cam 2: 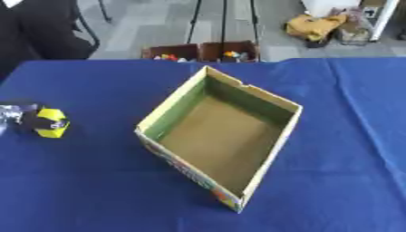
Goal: Pick up objects on the table and place them in the box.
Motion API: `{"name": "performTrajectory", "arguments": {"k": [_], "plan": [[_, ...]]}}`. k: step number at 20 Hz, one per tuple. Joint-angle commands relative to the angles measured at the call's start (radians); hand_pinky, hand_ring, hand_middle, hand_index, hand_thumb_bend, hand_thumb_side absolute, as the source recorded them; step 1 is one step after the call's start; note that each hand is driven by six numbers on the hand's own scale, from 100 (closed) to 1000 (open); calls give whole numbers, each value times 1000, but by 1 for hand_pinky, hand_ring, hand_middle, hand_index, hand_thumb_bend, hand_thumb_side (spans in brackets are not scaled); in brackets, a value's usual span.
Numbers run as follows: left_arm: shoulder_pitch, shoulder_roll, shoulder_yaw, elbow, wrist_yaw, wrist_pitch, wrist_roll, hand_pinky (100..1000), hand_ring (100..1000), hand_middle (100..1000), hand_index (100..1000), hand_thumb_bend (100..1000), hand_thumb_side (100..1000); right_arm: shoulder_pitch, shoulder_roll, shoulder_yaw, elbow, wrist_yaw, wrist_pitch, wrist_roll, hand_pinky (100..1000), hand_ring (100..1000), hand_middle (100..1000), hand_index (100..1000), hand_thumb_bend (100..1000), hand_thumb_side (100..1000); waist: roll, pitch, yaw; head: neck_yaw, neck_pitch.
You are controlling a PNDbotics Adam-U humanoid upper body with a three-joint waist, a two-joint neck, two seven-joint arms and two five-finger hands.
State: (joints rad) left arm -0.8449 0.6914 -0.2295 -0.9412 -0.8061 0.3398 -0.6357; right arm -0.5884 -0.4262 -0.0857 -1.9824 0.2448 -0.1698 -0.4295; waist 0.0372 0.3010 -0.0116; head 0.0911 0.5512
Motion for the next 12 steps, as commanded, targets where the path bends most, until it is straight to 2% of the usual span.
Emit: {"name": "performTrajectory", "arguments": {"k": [1,5,12], "plan": [[-13,7,1,6,1,-3,-4,538,613,794,950,292,797,-8,-13,-8,-18,-9,0,2,766,727,618,767,100,478,13,-2,-1,4,-8],[-14,6,3,9,9,1,-13,466,576,795,951,262,775,-6,-12,-9,-18,-7,1,0,766,728,618,765,100,475,13,-2,0,4,-7],[-14,7,5,13,33,21,-2,514,635,789,946,193,700,-6,-11,-10,-18,-3,9,-8,766,729,617,763,100,474,13,-4,2,5,-6]]}}
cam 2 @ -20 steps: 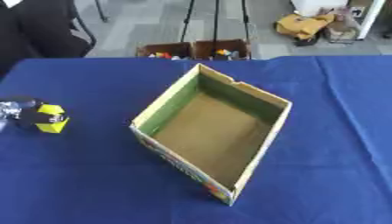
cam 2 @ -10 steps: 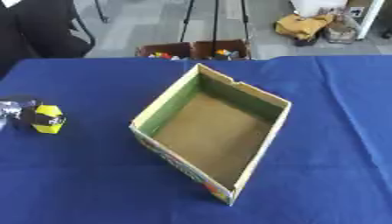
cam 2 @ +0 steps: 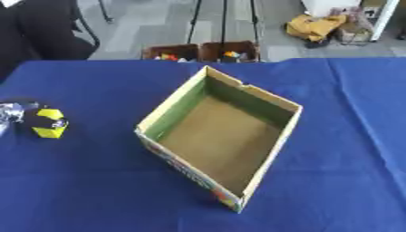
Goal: Pick up objects on the table and place them in the box.
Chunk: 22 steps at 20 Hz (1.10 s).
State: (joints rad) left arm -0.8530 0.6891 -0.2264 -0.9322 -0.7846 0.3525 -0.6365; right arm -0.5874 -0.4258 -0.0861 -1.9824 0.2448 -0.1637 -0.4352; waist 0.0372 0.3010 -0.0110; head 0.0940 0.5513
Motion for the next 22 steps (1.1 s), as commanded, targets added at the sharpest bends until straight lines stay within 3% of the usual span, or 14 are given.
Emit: {"name": "performTrajectory", "arguments": {"k": [1,4,11,22], "plan": [[-7,10,3,4,13,12,1,515,644,792,945,167,671,-8,-11,-9,-18,-2,3,-3,766,729,617,763,100,473,14,-4,2,2,-6],[-9,10,3,6,13,23,2,520,656,791,945,102,600,-8,-10,-8,-18,-2,3,-5,766,730,617,763,100,471,14,-6,4,2,-6],[-11,9,4,7,13,50,15,456,609,771,944,100,526,-8,-6,-7,-18,-2,3,-6,767,731,617,762,100,468,15,-11,4,3,-10],[-18,11,12,-3,30,93,34,430,593,763,940,100,399,-5,-3,-7,-18,-1,3,-10,767,732,618,760,100,464,18,-19,6,1,-6]]}}
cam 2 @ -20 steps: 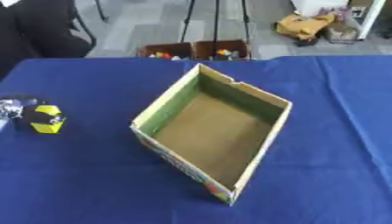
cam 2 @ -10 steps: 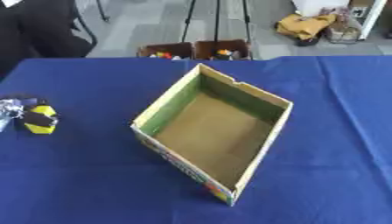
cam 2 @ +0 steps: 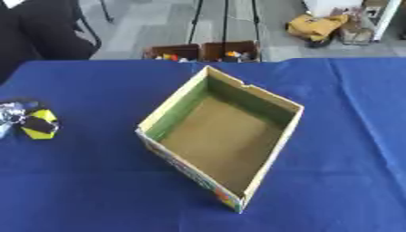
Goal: Pick up objects on the table and place them in the box.
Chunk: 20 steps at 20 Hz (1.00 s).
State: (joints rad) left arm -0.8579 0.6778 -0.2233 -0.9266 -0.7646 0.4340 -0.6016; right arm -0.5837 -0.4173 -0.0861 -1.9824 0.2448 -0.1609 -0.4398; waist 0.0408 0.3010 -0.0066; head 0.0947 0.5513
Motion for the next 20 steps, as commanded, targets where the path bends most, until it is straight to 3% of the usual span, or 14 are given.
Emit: {"name": "performTrajectory", "arguments": {"k": [1,20], "plan": [[-15,23,10,-12,13,14,0,424,587,760,940,100,395,-9,-11,-7,-18,0,1,-6,767,732,618,760,100,462,14,-20,2,0,-5],[-54,63,26,-134,43,18,-15,393,544,716,932,100,382,1,2,-5,-18,0,3,-13,767,733,619,759,100,449,23,-50,4,-18,9]]}}
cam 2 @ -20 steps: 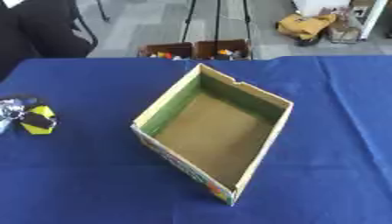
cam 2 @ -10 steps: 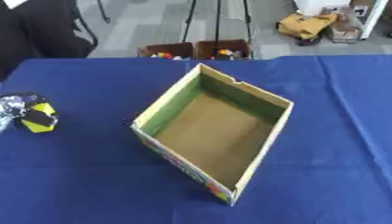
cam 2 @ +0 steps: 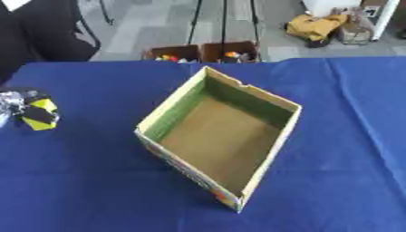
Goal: Pick up objects on the table and place them in the box.
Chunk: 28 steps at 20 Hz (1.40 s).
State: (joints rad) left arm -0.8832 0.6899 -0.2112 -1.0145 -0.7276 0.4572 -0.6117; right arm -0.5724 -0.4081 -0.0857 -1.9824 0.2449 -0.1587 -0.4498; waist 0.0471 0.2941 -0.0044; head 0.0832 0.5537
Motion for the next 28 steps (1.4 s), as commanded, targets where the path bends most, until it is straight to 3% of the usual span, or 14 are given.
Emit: {"name": "performTrajectory", "arguments": {"k": [1,8,16,28], "plan": [[-31,54,15,-66,7,-8,-7,390,541,709,930,100,381,-10,-7,-5,-18,0,0,-4,767,734,619,759,100,448,17,-44,2,-9,8],[-66,70,-1,-261,31,-40,-45,369,519,676,926,100,371,-8,-3,-1,-18,-1,0,-2,767,734,619,760,100,446,23,-55,0,-27,18],[-134,59,-37,-432,33,-69,-107,365,515,666,920,100,366,-6,4,9,-18,-4,-1,5,767,734,620,760,100,440,38,-71,-12,-17,31],[-271,-126,-109,-498,35,-108,-177,355,506,645,921,100,364,-15,22,22,-18,-12,-6,15,767,736,621,760,100,430,54,-83,-49,20,36]]}}
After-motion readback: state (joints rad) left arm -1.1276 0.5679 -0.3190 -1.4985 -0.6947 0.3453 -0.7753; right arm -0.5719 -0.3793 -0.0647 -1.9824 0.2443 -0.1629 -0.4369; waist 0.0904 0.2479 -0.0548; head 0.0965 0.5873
